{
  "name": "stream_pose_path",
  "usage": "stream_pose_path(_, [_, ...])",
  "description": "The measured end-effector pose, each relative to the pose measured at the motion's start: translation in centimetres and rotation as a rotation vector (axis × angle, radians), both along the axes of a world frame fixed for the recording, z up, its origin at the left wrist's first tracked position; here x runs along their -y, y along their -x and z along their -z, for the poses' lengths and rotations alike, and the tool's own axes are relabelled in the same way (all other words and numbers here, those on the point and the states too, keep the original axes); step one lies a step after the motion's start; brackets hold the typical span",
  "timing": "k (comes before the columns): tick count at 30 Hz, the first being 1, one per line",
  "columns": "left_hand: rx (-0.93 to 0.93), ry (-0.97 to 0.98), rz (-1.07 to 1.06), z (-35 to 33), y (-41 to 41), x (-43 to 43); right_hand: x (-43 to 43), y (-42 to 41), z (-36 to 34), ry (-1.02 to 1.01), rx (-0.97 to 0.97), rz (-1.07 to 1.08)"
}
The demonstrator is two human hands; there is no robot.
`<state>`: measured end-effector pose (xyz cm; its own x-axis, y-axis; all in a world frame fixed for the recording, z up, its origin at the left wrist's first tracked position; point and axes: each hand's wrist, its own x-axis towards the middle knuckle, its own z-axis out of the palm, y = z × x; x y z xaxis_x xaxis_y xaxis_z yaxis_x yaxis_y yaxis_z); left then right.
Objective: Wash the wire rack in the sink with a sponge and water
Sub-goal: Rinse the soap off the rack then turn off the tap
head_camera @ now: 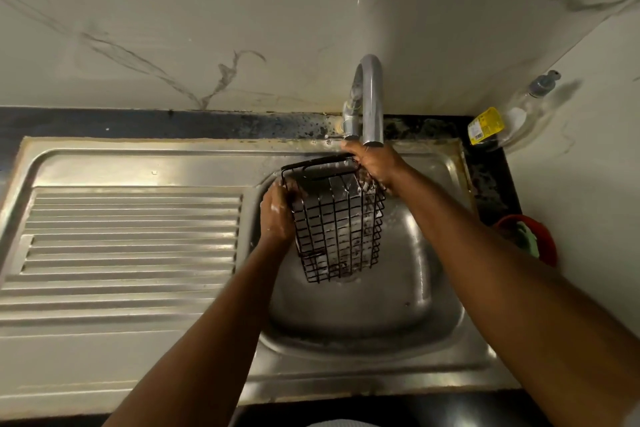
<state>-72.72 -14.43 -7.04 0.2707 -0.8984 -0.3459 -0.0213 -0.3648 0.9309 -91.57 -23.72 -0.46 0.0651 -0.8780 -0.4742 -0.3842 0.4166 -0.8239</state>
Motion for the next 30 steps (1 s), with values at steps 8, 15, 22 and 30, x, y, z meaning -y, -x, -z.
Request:
stream_pose_path(8, [0.369, 0.215, 0.382, -4.6, -0.5, 4.6, 1.5, -3.2, -0.4, 0.054, -0.350, -0.290])
stream_pose_path(15, [0.567, 0.134, 0.252, -3.2, 0.9, 4.5, 1.2, -2.8, 2.5, 0.042, -0.143, -0.126])
stream_pose_path(22, [0.318, 0.017, 0.171, -2.5, -0.1, 2.5, -3.1, -0.3, 2.5, -0.062, -0.150, -0.092])
stream_pose_path(30, [0.153, 0.051, 0.052, -2.5, 0.6, 1.3, -3.0, 0.2, 3.3, -0.211, -0.367, -0.142])
